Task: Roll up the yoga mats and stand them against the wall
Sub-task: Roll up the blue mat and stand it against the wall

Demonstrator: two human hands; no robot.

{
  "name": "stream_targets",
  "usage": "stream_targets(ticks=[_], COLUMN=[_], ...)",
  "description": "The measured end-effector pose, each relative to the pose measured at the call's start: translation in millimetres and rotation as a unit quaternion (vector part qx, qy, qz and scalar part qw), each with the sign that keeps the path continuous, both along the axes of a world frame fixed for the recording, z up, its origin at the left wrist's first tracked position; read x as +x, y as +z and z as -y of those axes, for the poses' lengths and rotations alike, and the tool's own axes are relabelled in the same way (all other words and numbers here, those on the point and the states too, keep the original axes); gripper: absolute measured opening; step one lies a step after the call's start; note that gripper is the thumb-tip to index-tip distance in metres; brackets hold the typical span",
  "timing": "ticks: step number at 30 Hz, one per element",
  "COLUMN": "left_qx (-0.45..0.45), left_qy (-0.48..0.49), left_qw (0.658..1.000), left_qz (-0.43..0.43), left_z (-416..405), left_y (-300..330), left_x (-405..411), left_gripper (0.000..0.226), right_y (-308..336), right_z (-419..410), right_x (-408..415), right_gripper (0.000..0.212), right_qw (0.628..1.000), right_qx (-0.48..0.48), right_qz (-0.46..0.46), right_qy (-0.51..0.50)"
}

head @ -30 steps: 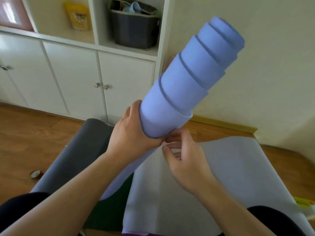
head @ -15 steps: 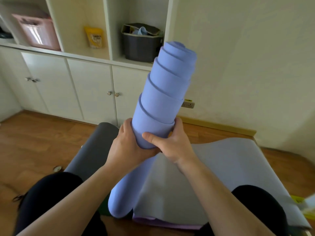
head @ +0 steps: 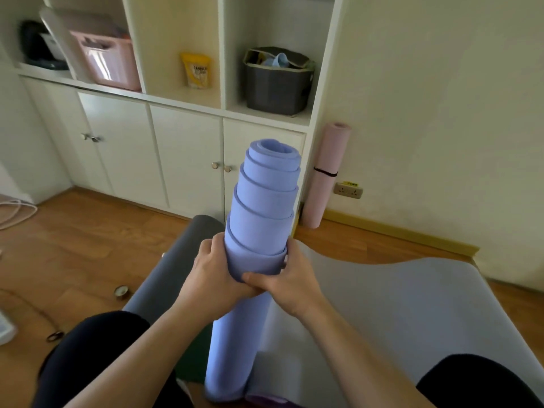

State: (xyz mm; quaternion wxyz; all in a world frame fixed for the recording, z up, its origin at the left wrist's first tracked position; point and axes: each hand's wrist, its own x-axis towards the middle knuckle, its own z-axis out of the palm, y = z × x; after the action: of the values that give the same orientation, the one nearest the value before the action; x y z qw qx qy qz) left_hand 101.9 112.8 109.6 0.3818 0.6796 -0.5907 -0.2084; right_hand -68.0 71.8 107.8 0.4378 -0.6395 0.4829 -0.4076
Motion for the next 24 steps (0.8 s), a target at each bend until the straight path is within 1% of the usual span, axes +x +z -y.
stream_targets(ticks=[4,5,7,8,10,11,12,14,15,16,17,18,19,21,22,24], left_qx=[0.018,0.025,0.055,0.083,0.117,0.103,0.071,-0.045,-0.111,-0.159,-0.180,-0.169,-0.134,-0.039,-0.010,-0.002], left_qy=[0.021,0.017,-0.023,-0.056,-0.107,-0.101,-0.073,-0.011,0.000,0.002,-0.011,-0.037,-0.067,-0.113,-0.122,-0.125], left_qw=[0.998,0.997,0.995,0.993,0.987,0.988,0.992,0.994,0.990,0.986,0.984,0.983,0.979,0.954,0.938,0.924], left_qz=[0.050,0.066,0.083,0.069,-0.007,-0.045,-0.073,-0.099,-0.083,-0.043,0.010,0.069,0.135,0.275,0.325,0.361], left_z=[0,-2,-3,-3,1,5,10,19,23,26,29,35,41,55,62,69], left_y=[2,3,9,15,34,47,63,104,127,149,170,184,195,200,197,191], left_x=[9,11,18,24,35,39,41,36,30,22,13,4,-5,-20,-24,-26], left_gripper=[0.095,0.092,0.079,0.071,0.063,0.063,0.063,0.062,0.058,0.052,0.048,0.047,0.049,0.050,0.047,0.040], right_y=[3,4,3,1,-2,-2,-2,-2,-2,-1,0,0,1,4,4,5], right_z=[-2,-4,-8,-8,-8,-7,-7,-8,-9,-10,-11,-12,-13,-16,-15,-13], right_x=[12,14,14,13,10,9,8,8,9,10,11,12,14,15,13,6], right_gripper=[0.112,0.113,0.105,0.101,0.096,0.095,0.094,0.093,0.094,0.095,0.096,0.097,0.098,0.100,0.102,0.105], right_qw=[0.999,1.000,1.000,1.000,1.000,1.000,1.000,1.000,1.000,1.000,1.000,0.999,0.999,0.999,0.998,0.996], right_qx=[-0.009,-0.013,-0.022,-0.023,-0.018,-0.013,-0.012,-0.018,-0.020,-0.023,-0.024,-0.024,-0.024,-0.021,-0.017,-0.007], right_qz=[0.010,0.011,0.010,0.012,0.008,0.004,0.002,-0.001,-0.004,-0.010,-0.019,-0.028,-0.035,-0.041,-0.045,-0.070], right_qy=[0.032,0.026,-0.001,-0.013,-0.020,-0.017,-0.012,-0.003,0.000,0.002,0.004,0.007,0.012,0.026,0.031,0.047])
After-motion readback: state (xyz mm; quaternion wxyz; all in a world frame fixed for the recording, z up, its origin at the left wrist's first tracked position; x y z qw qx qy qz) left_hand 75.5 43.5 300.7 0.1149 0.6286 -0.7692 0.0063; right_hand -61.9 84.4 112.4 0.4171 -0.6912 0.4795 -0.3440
